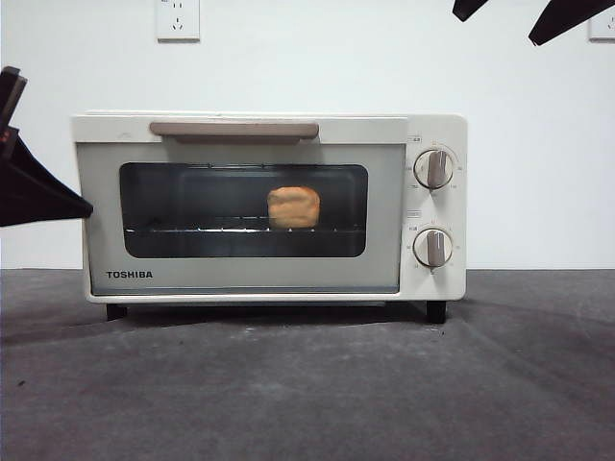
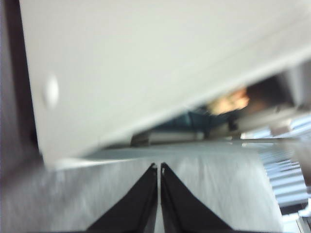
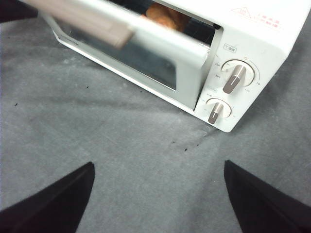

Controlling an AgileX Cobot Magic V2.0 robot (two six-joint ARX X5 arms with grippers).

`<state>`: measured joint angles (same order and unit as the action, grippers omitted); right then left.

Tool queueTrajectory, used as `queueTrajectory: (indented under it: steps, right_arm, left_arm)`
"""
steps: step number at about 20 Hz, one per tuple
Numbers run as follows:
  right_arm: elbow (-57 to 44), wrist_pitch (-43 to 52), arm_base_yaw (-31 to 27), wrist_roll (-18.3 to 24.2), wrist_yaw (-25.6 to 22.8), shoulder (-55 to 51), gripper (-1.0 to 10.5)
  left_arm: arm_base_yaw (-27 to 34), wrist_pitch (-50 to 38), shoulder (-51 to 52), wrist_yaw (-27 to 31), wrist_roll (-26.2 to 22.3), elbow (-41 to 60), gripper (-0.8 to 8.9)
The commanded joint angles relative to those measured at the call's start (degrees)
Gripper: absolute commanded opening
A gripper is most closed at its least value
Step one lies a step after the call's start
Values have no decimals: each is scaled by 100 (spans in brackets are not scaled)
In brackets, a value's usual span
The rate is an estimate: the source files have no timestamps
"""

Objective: The left arm flap open the oven, the right arm pick bread and place it into oven, the left arm flap close the oven

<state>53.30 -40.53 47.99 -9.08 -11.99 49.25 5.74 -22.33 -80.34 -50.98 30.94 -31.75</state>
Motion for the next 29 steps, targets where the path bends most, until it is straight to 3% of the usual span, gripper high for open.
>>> queueTrajectory:
  steps: [1, 10, 14, 24, 29]
  right_arm:
    - [26, 33, 48, -79, -9, 42, 423]
    - [26, 90, 48, -81, -11, 46, 423]
    - [26, 144, 48, -79, -9, 50, 423]
    - [26, 201, 48, -76, -9, 157, 423]
    - [26, 332, 48, -76, -4, 293, 423]
  left_arm:
    - [28, -280, -46, -26, 216, -68, 15]
    - [-11, -153, 197, -2, 164, -72, 16]
    - [-70, 221, 688, 367, -28, -83, 17]
    - [-590, 3073, 2382, 1849, -1679, -723, 17]
    - [-988, 4151, 3001, 2474, -2083, -1257, 17]
